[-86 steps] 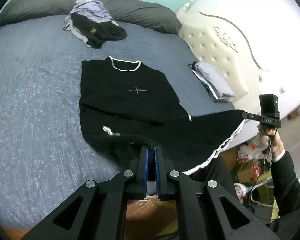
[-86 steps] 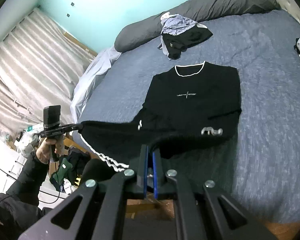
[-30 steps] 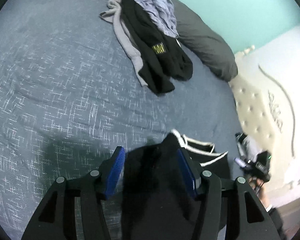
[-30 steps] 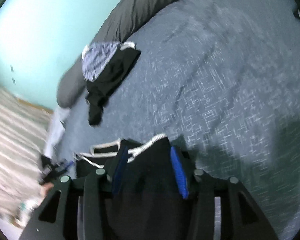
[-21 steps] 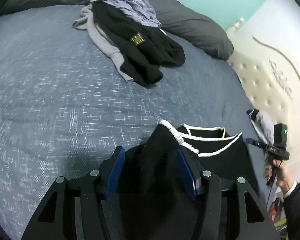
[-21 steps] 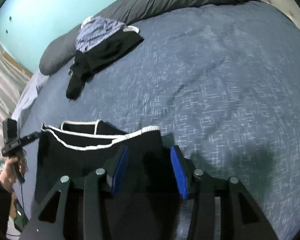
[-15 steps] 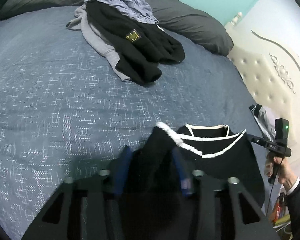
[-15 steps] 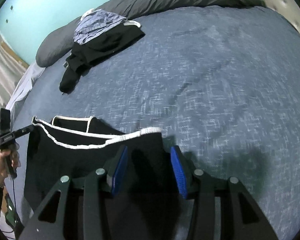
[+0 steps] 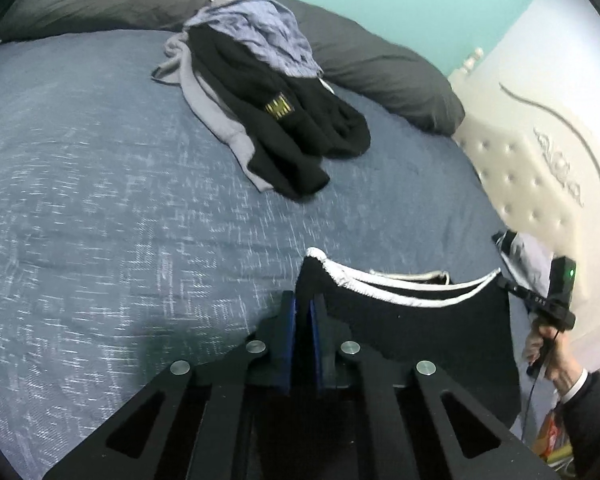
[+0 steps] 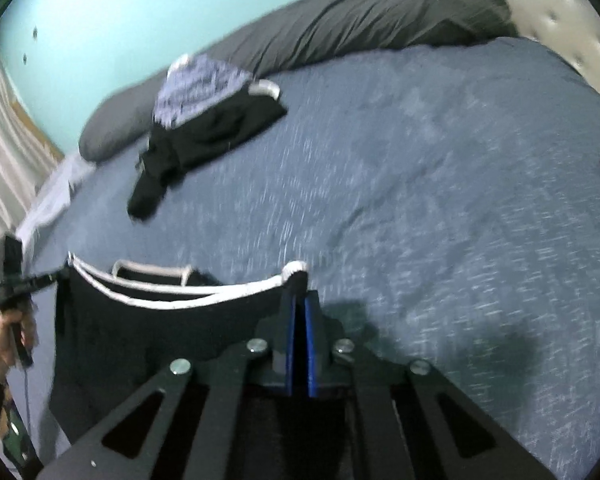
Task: Fold clothes
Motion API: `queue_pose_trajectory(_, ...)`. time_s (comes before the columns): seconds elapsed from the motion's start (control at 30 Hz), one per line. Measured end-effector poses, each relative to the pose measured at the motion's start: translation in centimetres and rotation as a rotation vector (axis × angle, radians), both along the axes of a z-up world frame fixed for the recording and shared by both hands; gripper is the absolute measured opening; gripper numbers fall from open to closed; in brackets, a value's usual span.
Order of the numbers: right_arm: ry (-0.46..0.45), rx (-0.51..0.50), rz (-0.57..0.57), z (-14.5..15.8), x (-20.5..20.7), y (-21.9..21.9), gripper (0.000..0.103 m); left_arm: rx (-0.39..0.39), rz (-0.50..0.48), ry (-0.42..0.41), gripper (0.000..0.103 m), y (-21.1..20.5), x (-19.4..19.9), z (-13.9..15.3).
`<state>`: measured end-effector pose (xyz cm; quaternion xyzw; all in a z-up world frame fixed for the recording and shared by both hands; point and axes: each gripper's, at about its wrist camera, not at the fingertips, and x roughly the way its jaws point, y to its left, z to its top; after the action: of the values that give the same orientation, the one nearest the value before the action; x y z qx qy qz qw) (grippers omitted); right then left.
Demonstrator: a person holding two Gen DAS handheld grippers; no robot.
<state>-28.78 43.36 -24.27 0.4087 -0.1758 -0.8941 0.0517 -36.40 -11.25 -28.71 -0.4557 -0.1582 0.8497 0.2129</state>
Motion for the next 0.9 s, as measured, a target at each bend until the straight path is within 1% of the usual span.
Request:
queue_pose_trajectory(0.13,-0.022,-0.028,-0.058,-0.4,-0.4,1.2,0.004,0.003,0.040,-0.044,0.007,-0.9,-0.8,-1.2)
queue_pose_trajectory(0.17,-0.034,-0.027,-0.085,-0.8,-0.5,1.6,0.000,0.009,0.053,-0.055,0.007,-1.0,-1.1,-1.6)
queue_pose_trajectory(0.27,-0.072,-0.058,-0.164,-2.1,-0.9,3.4,0.000,0.016,0.077,-0.081,0.007,-1.4,-1.7,-2.8)
queue_pose_trajectory(0.3,-0.083,-0.064,-0.168,-2.4,-1.0,3.7,0.000,0.013,0.070,-0.082,0.007,-1.2,-1.7,-2.9)
queue_pose_trajectory(0.4,-0.103,-0.124,-0.103,-3.2,-1.4,3.5,0.000,0.003,0.053,-0.079,0.007,-0.7,-1.8,-3.4)
queue_pose_trajectory(0.43,-0.106,-0.123,-0.080,-3.2,-1.5,3.1,0.002,-0.001,0.051,-0.080,0.007,-0.6,-1.9,-3.5)
queue_pose_trajectory(0.5,-0.119,-0.110,-0.031,-3.2,-2.0,2.0,0.003,-0.007,0.052,-0.081,0.007,-0.4,-1.9,-3.6)
queue_pose_trajectory(0.57,-0.139,-0.046,0.010,-3.2,-2.6,0.6,0.017,-0.012,0.050,-0.079,0.007,-0.2,-1.8,-3.7)
queue_pose_trajectory(0.6,-0.143,-0.023,0.034,-3.1,-2.9,-0.1,0.031,-0.015,0.047,-0.078,0.007,-0.1,-1.7,-3.7)
queue_pose_trajectory(0.63,-0.139,-0.012,0.055,-3.0,-3.1,-0.7,0.034,-0.017,0.044,-0.077,0.007,0.0,-1.6,-3.6)
queue_pose_trajectory(0.7,-0.145,0.023,0.085,-3.0,-3.7,-2.0,0.034,-0.022,0.042,-0.077,0.007,0.1,-1.7,-3.6)
queue_pose_trajectory(0.8,-0.190,0.090,0.118,-3.9,-4.8,-3.6,0.034,-0.036,0.039,-0.075,0.007,0.3,-1.8,-3.5)
queue_pose_trajectory(0.83,-0.195,0.108,0.126,-4.1,-5.0,-4.0,0.030,-0.039,0.037,-0.074,0.007,0.3,-1.8,-3.4)
queue_pose_trajectory(0.87,-0.188,0.114,0.124,-4.1,-5.0,-4.1,0.023,-0.040,0.036,-0.072,0.007,0.4,-1.8,-3.4)
queue_pose_trajectory(0.9,-0.176,0.117,0.116,-4.0,-4.8,-4.0,0.009,-0.041,0.033,-0.069,0.007,0.4,-1.7,-3.3)
